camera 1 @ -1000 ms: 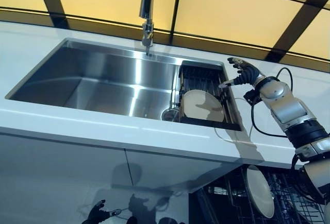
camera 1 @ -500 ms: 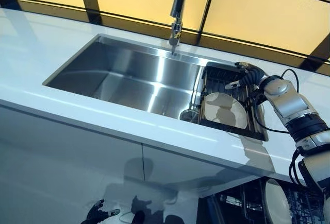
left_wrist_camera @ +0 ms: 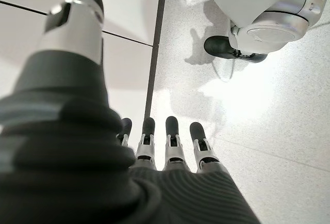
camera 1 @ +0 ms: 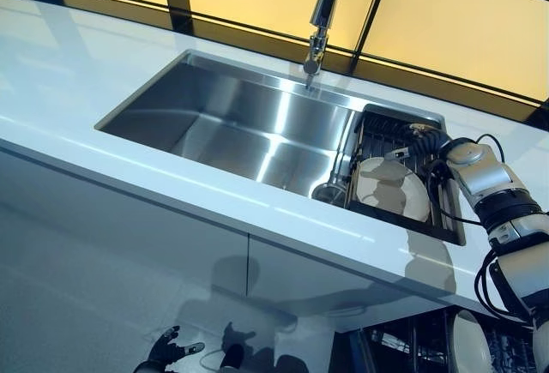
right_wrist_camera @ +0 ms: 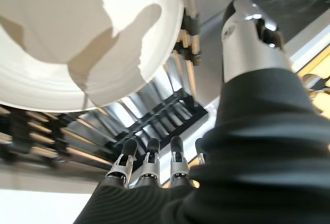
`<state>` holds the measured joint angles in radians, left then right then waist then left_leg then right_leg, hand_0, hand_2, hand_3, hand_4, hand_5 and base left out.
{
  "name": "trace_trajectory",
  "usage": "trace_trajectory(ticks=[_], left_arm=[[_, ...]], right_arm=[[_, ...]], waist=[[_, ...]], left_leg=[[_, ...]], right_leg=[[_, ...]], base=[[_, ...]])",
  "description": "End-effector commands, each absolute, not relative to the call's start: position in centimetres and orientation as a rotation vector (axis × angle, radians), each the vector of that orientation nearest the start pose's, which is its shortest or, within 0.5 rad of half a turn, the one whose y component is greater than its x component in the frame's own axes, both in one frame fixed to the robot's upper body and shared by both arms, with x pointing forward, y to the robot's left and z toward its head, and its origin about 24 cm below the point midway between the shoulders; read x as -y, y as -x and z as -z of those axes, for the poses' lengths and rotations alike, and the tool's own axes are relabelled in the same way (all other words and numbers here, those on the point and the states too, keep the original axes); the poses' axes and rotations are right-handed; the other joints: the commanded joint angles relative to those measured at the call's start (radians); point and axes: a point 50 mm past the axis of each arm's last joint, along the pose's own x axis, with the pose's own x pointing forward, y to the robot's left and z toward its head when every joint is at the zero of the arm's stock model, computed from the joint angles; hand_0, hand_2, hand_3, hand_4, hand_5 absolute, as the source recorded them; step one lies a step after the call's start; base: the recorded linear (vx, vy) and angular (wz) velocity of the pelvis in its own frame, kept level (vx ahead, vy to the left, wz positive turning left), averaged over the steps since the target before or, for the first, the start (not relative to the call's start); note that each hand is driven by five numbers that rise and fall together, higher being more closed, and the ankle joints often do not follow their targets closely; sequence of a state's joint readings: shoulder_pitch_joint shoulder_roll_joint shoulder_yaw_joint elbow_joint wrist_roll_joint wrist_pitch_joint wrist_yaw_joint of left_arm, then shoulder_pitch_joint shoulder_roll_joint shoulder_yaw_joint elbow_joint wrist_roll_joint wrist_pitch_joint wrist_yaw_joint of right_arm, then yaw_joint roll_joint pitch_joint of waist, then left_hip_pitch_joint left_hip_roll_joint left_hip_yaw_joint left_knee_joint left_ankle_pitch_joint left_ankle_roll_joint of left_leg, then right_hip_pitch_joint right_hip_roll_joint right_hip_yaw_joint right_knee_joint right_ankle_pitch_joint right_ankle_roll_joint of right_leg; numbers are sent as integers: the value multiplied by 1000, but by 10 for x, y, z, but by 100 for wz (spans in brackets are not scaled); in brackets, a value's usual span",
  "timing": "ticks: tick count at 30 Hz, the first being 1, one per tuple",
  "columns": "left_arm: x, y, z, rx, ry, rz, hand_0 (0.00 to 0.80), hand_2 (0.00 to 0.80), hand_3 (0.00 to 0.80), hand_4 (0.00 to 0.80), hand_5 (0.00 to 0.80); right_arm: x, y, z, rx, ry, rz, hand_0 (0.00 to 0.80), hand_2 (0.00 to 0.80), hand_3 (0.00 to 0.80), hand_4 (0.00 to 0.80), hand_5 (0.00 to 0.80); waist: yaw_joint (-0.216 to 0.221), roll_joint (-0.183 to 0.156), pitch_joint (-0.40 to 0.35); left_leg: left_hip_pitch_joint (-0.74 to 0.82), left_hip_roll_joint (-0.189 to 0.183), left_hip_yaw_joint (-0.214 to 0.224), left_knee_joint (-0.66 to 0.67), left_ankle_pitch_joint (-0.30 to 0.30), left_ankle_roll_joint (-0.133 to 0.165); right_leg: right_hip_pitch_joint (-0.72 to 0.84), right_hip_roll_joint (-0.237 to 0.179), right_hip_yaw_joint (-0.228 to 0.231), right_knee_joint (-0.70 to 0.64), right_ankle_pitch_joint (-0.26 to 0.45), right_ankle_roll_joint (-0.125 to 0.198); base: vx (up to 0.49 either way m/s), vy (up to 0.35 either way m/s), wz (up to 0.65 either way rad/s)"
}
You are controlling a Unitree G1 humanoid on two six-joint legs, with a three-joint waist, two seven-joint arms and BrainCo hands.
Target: Take plates into dishwasher
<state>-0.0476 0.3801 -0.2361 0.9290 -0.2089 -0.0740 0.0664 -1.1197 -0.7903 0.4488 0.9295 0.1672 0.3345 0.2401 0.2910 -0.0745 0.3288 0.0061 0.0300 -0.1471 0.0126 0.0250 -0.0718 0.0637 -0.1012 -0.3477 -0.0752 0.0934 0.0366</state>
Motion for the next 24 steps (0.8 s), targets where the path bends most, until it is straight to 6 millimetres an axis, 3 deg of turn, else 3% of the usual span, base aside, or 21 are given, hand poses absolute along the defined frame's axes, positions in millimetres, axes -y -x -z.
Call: trace_trajectory(ticks=[1,13,18,24], left_arm=[[-252,-178,109,-792,-372,-21,0,0,0,0,0],[-257,-181,106,-769,-378,-21,0,0,0,0,0],[-261,-186,101,-750,-378,-32,0,0,0,0,0],[-262,-190,98,-733,-385,-24,0,0,0,0,0]], right_arm=[[286,-396,-265,-169,815,96,0,0,0,0,0],[321,-384,-268,-251,849,186,0,0,0,0,0],[325,-383,-273,-251,881,199,0,0,0,0,0],[316,-386,-285,-212,908,205,0,0,0,0,0]], waist=[[14,7,-29],[17,7,-8],[21,5,3],[27,2,20]], left_leg=[[-45,15,-7,11,42,15],[-63,17,-7,18,43,16],[-85,17,-8,27,44,18],[-103,18,-9,36,44,16]], right_leg=[[15,-55,12,198,-111,18],[-4,-55,17,211,-113,15],[-22,-51,19,216,-111,14],[-35,-44,21,215,-110,11]], base=[[0,0,0],[5,-5,0],[-13,-35,0],[-6,-47,0]])
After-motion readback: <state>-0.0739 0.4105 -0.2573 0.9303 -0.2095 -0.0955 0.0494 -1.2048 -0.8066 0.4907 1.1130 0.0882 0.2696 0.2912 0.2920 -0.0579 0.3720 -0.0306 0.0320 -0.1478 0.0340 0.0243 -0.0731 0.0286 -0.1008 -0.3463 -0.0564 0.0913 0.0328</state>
